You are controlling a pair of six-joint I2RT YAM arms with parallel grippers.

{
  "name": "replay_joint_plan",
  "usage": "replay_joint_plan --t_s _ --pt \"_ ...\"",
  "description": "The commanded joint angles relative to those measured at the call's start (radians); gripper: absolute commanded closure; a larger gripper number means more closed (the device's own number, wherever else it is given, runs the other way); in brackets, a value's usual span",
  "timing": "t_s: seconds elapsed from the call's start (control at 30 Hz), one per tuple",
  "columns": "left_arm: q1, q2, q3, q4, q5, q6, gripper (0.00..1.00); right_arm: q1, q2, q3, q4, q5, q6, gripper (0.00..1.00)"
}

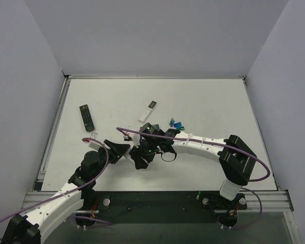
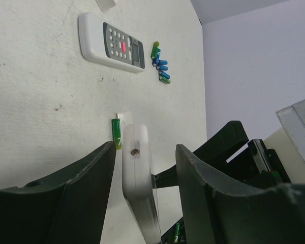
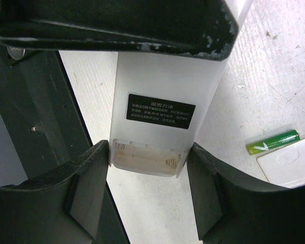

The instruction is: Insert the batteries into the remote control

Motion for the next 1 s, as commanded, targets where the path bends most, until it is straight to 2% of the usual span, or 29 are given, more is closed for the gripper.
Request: replay_joint_plan --t_s 0.0,0.03,0.13,0.17,0.27,0.3,0.4,0.57,0.8,0.97 --pt "0.005 0.037 0.005 0.078 0.033 -0.003 0.41 0.011 -0.054 -0.011 0.024 -0.029 -0.034 0.87" --pt "0.005 0.043 0.007 0.081 0.033 -0.005 0.41 0.011 -0.054 -0.013 0.025 -0.029 -0.035 0.87" --pt "0.006 0.047 0.001 0.084 0.033 -0.008 0.56 0.011 -0.051 -0.016 0.024 -0.02 -0.027 0.84" --pt "0.006 0.039 -0.002 0.082 0.03 -0.01 0.72 0.011 -0.054 -0.017 0.024 -0.011 -0.024 0.82" --pt "0.006 0.011 -0.016 0.067 0.002 -0.013 0.91 0.011 -0.067 -0.017 0.021 0.006 -0.015 0.73" --pt "0.006 0.004 -0.022 0.061 -0.012 -0.01 0.99 0.011 -0.071 -0.017 0.019 0.012 -0.011 0.65" --pt "0.006 -0.032 -0.034 0.033 -0.035 0.012 1.0 0.009 -0.087 -0.011 0.007 0.03 0.002 0.51" --pt "0.006 -0.108 -0.076 0.01 -0.067 0.04 1.0 -0.01 -0.146 -0.011 0.005 0.07 0.067 0.39" --pt "0.006 -0.203 -0.134 0.001 -0.082 0.107 1.0 -0.098 -0.225 -0.028 0.008 0.089 0.19 0.36" --pt "0.006 -0.253 -0.116 -0.086 -0.11 0.161 1.0 -0.142 -0.224 -0.033 -0.031 0.147 0.226 0.39"
